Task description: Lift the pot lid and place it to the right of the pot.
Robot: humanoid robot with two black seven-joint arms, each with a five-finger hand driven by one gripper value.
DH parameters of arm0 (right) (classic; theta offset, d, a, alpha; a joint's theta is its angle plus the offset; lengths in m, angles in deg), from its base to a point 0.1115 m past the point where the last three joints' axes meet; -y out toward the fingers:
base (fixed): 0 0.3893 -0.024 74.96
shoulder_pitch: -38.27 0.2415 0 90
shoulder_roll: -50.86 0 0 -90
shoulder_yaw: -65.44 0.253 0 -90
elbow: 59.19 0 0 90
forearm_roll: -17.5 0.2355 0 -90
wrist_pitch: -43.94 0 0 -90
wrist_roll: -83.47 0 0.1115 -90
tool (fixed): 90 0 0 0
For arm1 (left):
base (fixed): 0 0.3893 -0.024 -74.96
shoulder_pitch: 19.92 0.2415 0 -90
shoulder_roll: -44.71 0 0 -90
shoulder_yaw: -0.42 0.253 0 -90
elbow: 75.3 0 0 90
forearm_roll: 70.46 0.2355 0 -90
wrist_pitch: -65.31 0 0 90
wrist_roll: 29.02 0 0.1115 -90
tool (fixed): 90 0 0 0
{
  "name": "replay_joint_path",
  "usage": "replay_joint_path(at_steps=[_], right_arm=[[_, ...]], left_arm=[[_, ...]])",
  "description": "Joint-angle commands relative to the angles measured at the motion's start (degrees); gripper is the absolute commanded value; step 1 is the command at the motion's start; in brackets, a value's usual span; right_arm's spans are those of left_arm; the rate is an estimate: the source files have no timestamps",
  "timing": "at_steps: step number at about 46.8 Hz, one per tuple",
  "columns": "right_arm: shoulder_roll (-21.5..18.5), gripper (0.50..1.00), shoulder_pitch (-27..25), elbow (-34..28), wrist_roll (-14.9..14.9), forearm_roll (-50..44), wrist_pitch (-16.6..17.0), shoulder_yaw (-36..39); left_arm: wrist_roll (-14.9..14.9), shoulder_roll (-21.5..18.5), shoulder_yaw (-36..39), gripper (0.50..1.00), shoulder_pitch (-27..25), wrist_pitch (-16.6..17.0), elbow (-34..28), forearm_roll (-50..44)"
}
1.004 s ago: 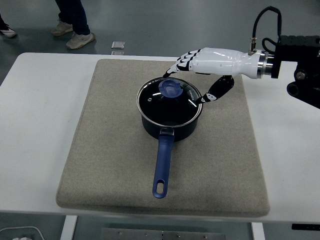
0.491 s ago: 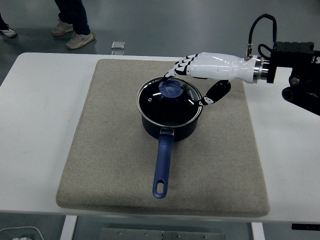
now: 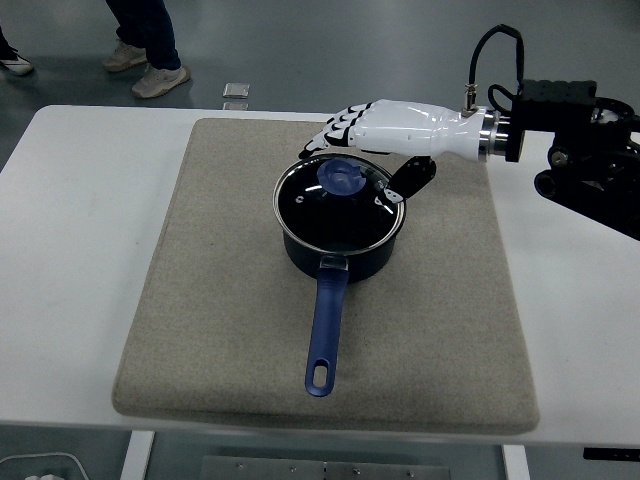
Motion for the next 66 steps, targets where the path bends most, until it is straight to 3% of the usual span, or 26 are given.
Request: replay_joint_path(at_steps=[1,23,43,59,66], right_arm=[[-0.37,0.913,0.0,-0.36,0.0,0.0,0.03,-0.01],[-2.83,0.911,-0.44,-2.91,0.0,-1.32,-0.14,-0.19],[-2.74,0.911,-0.62,-4.67,0.0,-8.88,-1.02,-0.8],[-2.74,0.911,0.08,-4.67,0.0,-9.05,-0.93,-2.29],[-2.56,0.864,0.44,-4.67,0.0,-8.97,0.38,-2.38]], left_arm=[[0.0,0.0,0.02,1.0,0.02,0.0,0.02,0.0],[0.0,0.0,0.02,1.0,-0.07,0.0,0.02,0.0],[0.0,0.0,0.02,1.0,-0.07,0.0,0.02,0.0],[0.0,0.0,0.02,1.0,-0.07,0.0,0.02,0.0],[0.0,0.0,0.02,1.0,0.02,0.0,0.02,0.0]])
